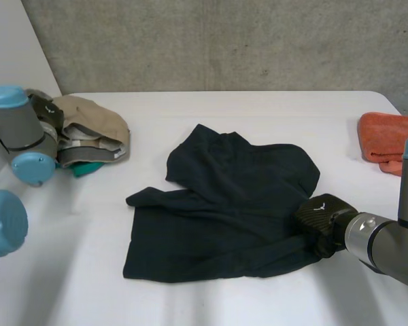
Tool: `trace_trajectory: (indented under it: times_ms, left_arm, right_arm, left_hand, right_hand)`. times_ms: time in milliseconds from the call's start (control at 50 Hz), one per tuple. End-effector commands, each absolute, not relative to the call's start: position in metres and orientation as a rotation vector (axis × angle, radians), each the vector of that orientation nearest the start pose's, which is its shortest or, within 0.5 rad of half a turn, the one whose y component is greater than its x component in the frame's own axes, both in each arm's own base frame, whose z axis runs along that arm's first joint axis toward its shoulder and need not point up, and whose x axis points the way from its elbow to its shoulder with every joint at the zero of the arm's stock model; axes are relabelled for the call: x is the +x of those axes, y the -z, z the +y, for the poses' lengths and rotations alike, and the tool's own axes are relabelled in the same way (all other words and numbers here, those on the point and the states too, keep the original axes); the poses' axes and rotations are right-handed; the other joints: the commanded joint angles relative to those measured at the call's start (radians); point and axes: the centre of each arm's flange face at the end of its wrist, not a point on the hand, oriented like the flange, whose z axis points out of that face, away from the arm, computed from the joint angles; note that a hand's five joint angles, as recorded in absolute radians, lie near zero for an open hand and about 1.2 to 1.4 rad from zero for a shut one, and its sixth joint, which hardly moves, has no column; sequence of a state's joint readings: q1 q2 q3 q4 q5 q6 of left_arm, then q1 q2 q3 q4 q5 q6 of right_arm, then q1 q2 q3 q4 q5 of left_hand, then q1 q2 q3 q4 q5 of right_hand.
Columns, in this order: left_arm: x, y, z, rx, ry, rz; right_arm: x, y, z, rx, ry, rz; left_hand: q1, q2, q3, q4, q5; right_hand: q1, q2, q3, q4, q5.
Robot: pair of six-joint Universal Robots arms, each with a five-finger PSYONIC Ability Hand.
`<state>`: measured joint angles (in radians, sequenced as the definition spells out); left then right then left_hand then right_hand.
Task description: Fold the laundry.
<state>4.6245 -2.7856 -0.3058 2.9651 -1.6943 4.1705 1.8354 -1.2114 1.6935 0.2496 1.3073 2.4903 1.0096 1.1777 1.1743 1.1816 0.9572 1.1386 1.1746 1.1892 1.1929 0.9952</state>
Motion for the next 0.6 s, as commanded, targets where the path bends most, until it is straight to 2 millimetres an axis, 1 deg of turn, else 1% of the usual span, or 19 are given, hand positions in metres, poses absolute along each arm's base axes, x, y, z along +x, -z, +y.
trace_trajectory:
  times_ms: [20,60,80,100,160,180,220,240,300,320,360,380,440,460,520,540,580,600]
  left_arm:
    - [-0.188,-0.183,-0.472,1.03,1.542,1.769]
    - [-0.19,-0.19,-0.465,1.041,1.543,1.761]
    - [-0.19,-0.194,-0.462,1.036,1.551,1.761]
    - [-0.191,-0.204,-0.456,1.028,1.567,1.75]
    - [-0.194,-0.217,-0.446,1.017,1.595,1.744]
    - [-0.199,-0.226,-0.437,1.017,1.619,1.748]
    - [-0.205,-0.237,-0.428,1.012,1.652,1.754]
    - [-0.212,-0.247,-0.417,1.007,1.691,1.768]
    - [-0.225,-0.261,-0.396,1.001,1.754,1.82]
    - [-0.235,-0.27,-0.379,1.009,1.803,1.879]
    - [-0.242,-0.277,-0.361,1.017,1.842,1.942]
    - [-0.251,-0.28,-0.341,1.039,1.86,2.026]
    - [-0.26,-0.276,-0.311,1.065,1.843,2.175]
    - [-0.264,-0.271,-0.29,1.074,1.813,2.276]
    - [-0.267,-0.265,-0.26,1.077,1.761,2.4]
    - [-0.268,-0.262,-0.243,1.076,1.745,2.449]
    - [-0.27,-0.257,-0.225,1.091,1.729,2.492]
    - [-0.271,-0.252,-0.21,1.111,1.717,2.522]
  right_arm:
    - [0.224,-0.169,-0.232,-1.343,1.327,2.399]
    - [0.224,-0.171,-0.232,-1.331,1.335,2.392]
    - [0.224,-0.172,-0.232,-1.328,1.341,2.389]
    - [0.223,-0.174,-0.233,-1.318,1.347,2.384]
    - [0.224,-0.176,-0.233,-1.313,1.354,2.375]
    - [0.224,-0.178,-0.233,-1.31,1.359,2.369]
    - [0.224,-0.179,-0.233,-1.303,1.359,2.365]
    - [0.224,-0.181,-0.234,-1.296,1.362,2.361]
    - [0.225,-0.187,-0.234,-1.283,1.381,2.349]
    - [0.226,-0.192,-0.234,-1.271,1.391,2.342]
    - [0.226,-0.2,-0.236,-1.248,1.422,2.332]
    - [0.227,-0.205,-0.237,-1.233,1.443,2.324]
    - [0.227,-0.22,-0.238,-1.189,1.498,2.302]
    - [0.228,-0.23,-0.24,-1.147,1.534,2.286]
    - [0.229,-0.247,-0.241,-1.076,1.595,2.251]
    - [0.231,-0.257,-0.241,-1.03,1.624,2.227]
    - [0.234,-0.267,-0.241,-0.99,1.65,2.199]
    - [0.235,-0.271,-0.24,-0.972,1.662,2.185]
  left_hand:
    - [-0.244,-0.412,-0.409,-0.416,-0.367]
    - [-0.545,-0.713,-0.71,-0.717,-0.667]
    - [-0.631,-0.799,-0.796,-0.803,-0.753]
    - [-0.742,-0.91,-0.907,-0.914,-0.864]
    - [-0.813,-0.982,-0.978,-0.985,-0.936]
    - [-0.835,-1.003,-1.0,-1.007,-0.957]
    - [-0.835,-1.003,-1.0,-1.007,-0.957]
    - [-0.835,-1.003,-1.0,-1.007,-0.957]
    - [-0.835,-1.003,-1.0,-1.007,-0.957]
    - [-0.835,-1.003,-1.0,-1.007,-0.957]
    - [-0.835,-1.003,-1.0,-1.007,-0.957]
    - [-0.835,-1.003,-1.0,-1.007,-0.957]
    - [-0.835,-1.003,-1.0,-1.007,-0.957]
    - [-0.835,-1.003,-1.0,-1.007,-0.957]
    - [-0.835,-1.003,-1.0,-1.007,-0.957]
    - [-0.835,-1.003,-1.0,-1.007,-0.957]
    - [-0.835,-1.003,-1.0,-1.007,-0.957]
    - [-0.835,-1.003,-1.0,-1.007,-0.957]
  right_hand:
    - [0.258,0.222,0.207,0.203,0.227]
    - [0.258,0.222,0.207,0.203,0.227]
    - [0.258,0.222,0.207,0.203,0.227]
    - [0.258,0.222,0.207,0.203,0.227]
    - [0.258,0.222,0.207,0.203,0.227]
    - [0.258,0.222,0.207,0.203,0.227]
    - [0.258,0.222,0.207,0.203,0.227]
    - [0.258,0.222,0.207,0.203,0.227]
    - [0.258,0.222,0.207,0.203,0.227]
    - [0.258,0.222,0.207,0.203,0.227]
    - [0.258,0.222,0.207,0.203,0.227]
    - [0.258,0.222,0.207,0.203,0.227]
    - [0.258,0.222,0.207,0.203,0.227]
    - [0.258,0.222,0.207,0.203,0.227]
    - [0.258,0.222,0.207,0.203,0.227]
    - [0.258,0.222,0.207,0.203,0.227]
    - [0.258,0.222,0.207,0.203,0.227]
    - [0.258,0.222,0.207,0.203,0.227]
